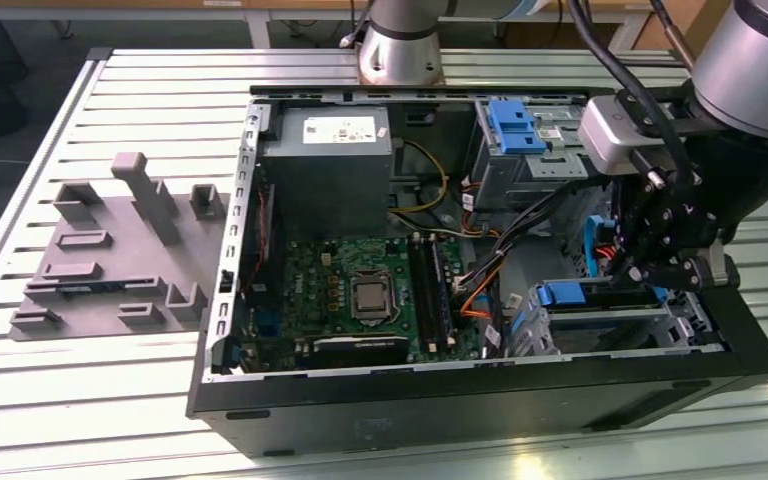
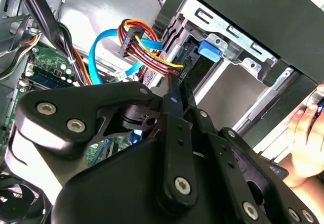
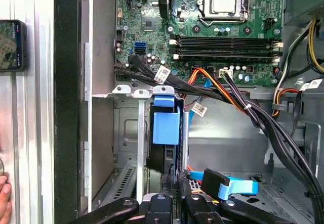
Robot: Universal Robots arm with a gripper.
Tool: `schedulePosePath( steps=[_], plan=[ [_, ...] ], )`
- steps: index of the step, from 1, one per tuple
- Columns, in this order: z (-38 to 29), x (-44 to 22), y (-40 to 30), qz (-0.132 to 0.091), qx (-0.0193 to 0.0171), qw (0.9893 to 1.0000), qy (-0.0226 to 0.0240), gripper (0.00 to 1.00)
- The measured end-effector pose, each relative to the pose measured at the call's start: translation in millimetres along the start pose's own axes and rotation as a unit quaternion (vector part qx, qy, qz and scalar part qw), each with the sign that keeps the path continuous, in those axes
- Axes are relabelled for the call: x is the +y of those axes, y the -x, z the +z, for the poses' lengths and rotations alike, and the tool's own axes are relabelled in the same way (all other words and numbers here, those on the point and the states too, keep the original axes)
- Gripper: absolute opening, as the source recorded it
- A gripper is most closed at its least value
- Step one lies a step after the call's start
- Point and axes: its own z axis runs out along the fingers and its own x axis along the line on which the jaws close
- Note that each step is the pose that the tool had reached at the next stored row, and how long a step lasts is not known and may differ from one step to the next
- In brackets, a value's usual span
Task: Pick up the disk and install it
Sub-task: 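Insert the first disk wire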
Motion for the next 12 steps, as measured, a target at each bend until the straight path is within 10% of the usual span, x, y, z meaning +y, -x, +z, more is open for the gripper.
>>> schedulePosePath(
  steps=[12],
  plan=[
    [2.5,0.1,-0.4,0.000,0.0002,1.0000,0.0000,0.16]
  ],
)
